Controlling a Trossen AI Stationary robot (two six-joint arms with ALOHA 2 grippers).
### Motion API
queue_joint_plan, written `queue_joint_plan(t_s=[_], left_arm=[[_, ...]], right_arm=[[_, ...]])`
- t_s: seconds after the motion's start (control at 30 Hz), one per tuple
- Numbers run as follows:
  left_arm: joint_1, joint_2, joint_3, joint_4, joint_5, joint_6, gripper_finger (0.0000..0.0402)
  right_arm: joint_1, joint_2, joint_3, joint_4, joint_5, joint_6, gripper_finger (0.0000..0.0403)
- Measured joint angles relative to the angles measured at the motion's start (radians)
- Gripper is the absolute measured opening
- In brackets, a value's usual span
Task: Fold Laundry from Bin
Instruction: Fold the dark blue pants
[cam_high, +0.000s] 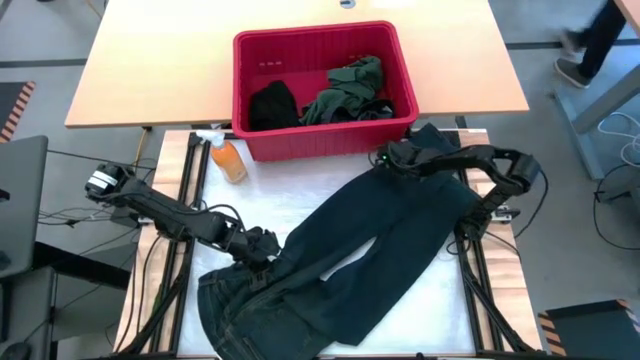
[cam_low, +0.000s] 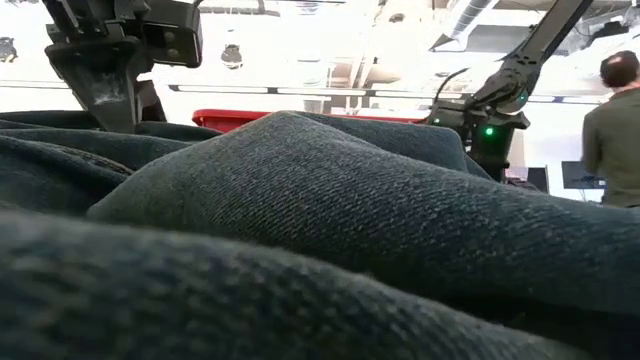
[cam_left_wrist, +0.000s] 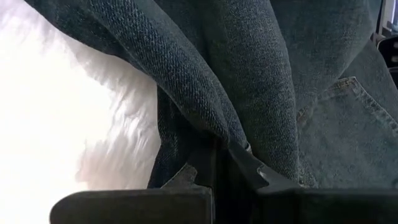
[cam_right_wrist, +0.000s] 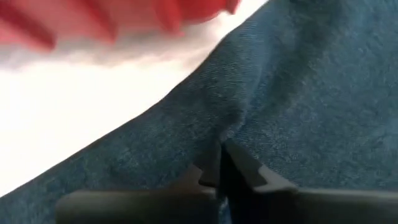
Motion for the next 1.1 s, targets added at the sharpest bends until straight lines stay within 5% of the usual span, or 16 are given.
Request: queue_joint_plan(t_s=[0.2, 0.67, 0.9, 1.1], left_arm=[[-0.004, -0.024, 0.001, -0.074, -0.007, 0.004, 0.0], [-0.003, -0.381, 0.018, -0.291, -0.218, -0.042, 0.0], [0.021, -0.414, 0.272, -0.622, -0.368, 0.018, 0.0], [0.062, -0.336, 0.441, -0.755, -0.379, 0.076, 0.0]], right_arm=[[0.024, -0.164, 0.045, -0.041, -0.017, -0.041, 0.0022], [0.089, -0.66, 0.056, -0.049, 0.33, -0.152, 0.0018], [0.071, -0.772, 0.056, -0.027, 0.432, -0.194, 0.0018], [0.081, -0.786, 0.056, 0.064, 0.465, -0.309, 0.0021]])
